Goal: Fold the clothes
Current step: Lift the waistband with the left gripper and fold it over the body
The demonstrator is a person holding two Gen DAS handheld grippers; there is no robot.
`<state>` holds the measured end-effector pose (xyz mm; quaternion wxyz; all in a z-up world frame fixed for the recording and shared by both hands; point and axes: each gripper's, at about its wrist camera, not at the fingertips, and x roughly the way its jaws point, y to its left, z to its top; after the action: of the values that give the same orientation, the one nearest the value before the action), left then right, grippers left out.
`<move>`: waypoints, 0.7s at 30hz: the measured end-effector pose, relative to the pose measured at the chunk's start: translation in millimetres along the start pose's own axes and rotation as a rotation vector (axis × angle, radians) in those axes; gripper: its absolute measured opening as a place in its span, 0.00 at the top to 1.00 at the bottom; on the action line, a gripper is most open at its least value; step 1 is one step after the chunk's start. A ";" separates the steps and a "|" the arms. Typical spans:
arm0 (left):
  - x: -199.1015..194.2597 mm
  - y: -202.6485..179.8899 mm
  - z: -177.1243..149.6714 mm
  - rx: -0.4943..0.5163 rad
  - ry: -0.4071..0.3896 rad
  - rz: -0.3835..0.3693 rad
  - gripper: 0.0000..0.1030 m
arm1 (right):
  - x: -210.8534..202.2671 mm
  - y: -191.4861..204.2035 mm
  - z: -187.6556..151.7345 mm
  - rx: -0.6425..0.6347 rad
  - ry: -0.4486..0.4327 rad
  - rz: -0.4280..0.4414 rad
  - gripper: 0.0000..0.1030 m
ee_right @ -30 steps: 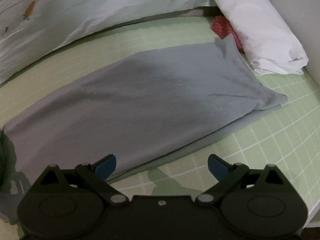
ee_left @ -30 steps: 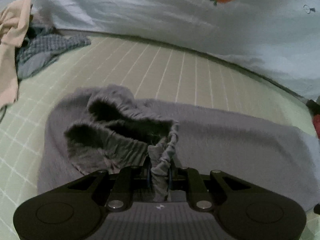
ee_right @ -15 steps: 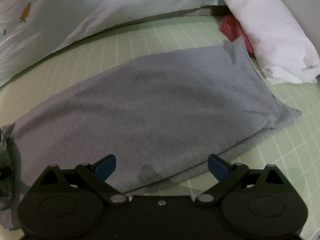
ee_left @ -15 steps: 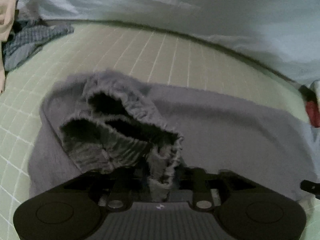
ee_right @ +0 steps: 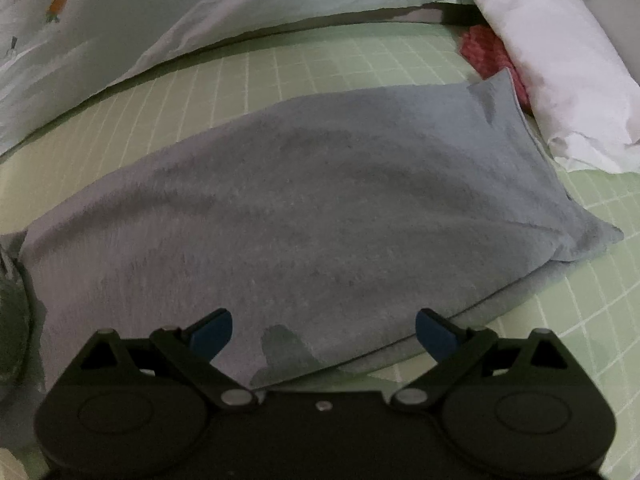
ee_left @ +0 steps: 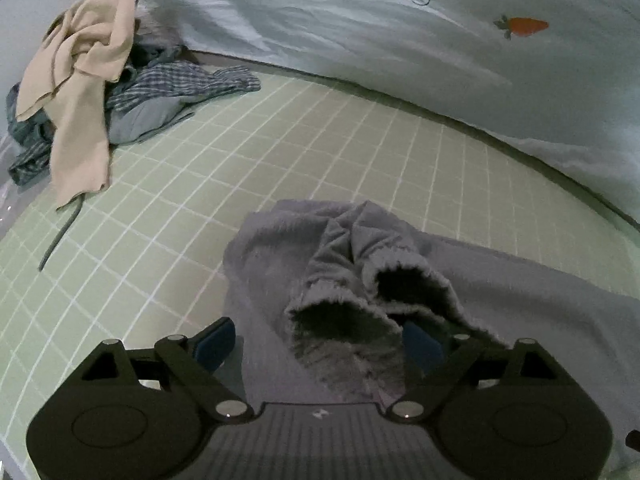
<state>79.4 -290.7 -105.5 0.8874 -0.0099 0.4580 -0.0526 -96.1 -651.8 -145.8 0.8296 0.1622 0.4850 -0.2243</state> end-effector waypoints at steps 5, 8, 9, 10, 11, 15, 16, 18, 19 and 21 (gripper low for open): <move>6.7 9.9 9.3 -0.003 -0.004 0.019 0.43 | 2.3 -1.0 0.4 0.010 0.006 -0.019 0.04; 16.8 6.4 14.3 0.019 0.022 0.002 0.52 | 3.9 -2.2 0.0 0.015 0.012 -0.026 0.04; 20.1 7.3 15.9 0.009 0.030 -0.010 0.60 | 4.6 -2.3 -0.1 0.015 0.014 -0.028 0.04; 23.2 8.2 17.4 -0.001 0.037 -0.023 0.68 | 5.2 -2.1 0.0 0.014 0.016 -0.030 0.04; 24.9 10.2 18.7 -0.029 0.045 -0.042 0.83 | 5.4 -2.0 -0.1 0.013 0.016 -0.032 0.04; 25.7 2.0 24.1 -0.047 0.030 -0.082 0.88 | 5.5 -2.4 -0.5 0.014 0.016 -0.044 0.04; 24.1 -5.1 25.6 -0.034 0.020 -0.098 0.89 | 5.8 -2.5 -0.7 0.016 0.016 -0.047 0.04; 21.0 -19.3 28.8 -0.007 0.000 -0.131 0.89 | 6.5 -3.0 -1.0 0.021 0.017 -0.053 0.04; 19.9 -27.7 30.7 0.005 -0.006 -0.151 0.89 | 6.9 -3.2 -1.0 0.023 0.018 -0.055 0.04; 20.3 -49.9 32.7 0.047 -0.010 -0.201 0.89 | 7.9 -3.9 -0.9 0.024 0.019 -0.058 0.04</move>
<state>113.5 -343.4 -99.7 0.8799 -0.0351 0.4489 -0.1518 -95.4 -656.3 -153.5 0.8161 0.1601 0.4945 -0.2527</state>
